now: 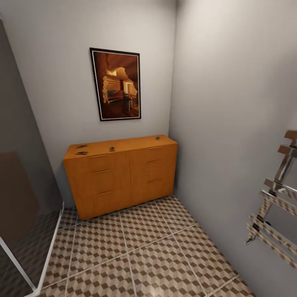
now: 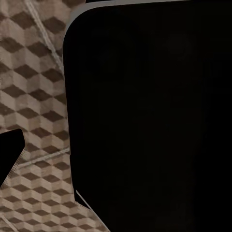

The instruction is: Take the four mousetraps from the cabinet in the bathroom and place them on the bathroom floor. Make sure all four end up on the same floor surface, and ensure that at least two of them are either under or directly next to the same bathroom sink.

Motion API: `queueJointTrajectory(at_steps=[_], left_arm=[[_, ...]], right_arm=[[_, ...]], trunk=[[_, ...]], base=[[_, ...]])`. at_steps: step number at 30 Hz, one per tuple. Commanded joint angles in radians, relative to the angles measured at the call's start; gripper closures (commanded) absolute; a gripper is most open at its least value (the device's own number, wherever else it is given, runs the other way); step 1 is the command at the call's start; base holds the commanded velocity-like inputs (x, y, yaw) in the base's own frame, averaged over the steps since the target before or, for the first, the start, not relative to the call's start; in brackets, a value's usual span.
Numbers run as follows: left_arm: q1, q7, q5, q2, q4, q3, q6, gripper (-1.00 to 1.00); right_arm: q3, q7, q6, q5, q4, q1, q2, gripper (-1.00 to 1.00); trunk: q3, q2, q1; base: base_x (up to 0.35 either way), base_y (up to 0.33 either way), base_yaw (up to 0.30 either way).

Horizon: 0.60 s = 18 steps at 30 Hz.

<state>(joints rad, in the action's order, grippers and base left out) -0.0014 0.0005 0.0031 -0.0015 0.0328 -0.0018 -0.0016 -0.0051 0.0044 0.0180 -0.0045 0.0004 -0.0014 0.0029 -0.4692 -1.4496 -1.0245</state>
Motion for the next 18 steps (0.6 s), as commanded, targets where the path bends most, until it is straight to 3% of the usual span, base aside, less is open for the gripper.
queueJointTrajectory(at_steps=[1,18], left_arm=[[0.000,0.000,0.001,0.000,0.001,0.000,0.000,-1.00],[0.000,0.001,0.003,0.000,-0.001,0.003,0.000,-1.00]], right_arm=[[-0.001,0.000,0.002,0.000,0.000,0.000,0.000,-1.00],[0.000,-0.006,0.002,0.005,0.000,0.000,0.000,-1.00]], trunk=[[-0.001,0.000,0.000],[-0.001,0.000,0.000]], base=[[0.288,0.000,-0.024],[0.316,0.000,-0.006]])
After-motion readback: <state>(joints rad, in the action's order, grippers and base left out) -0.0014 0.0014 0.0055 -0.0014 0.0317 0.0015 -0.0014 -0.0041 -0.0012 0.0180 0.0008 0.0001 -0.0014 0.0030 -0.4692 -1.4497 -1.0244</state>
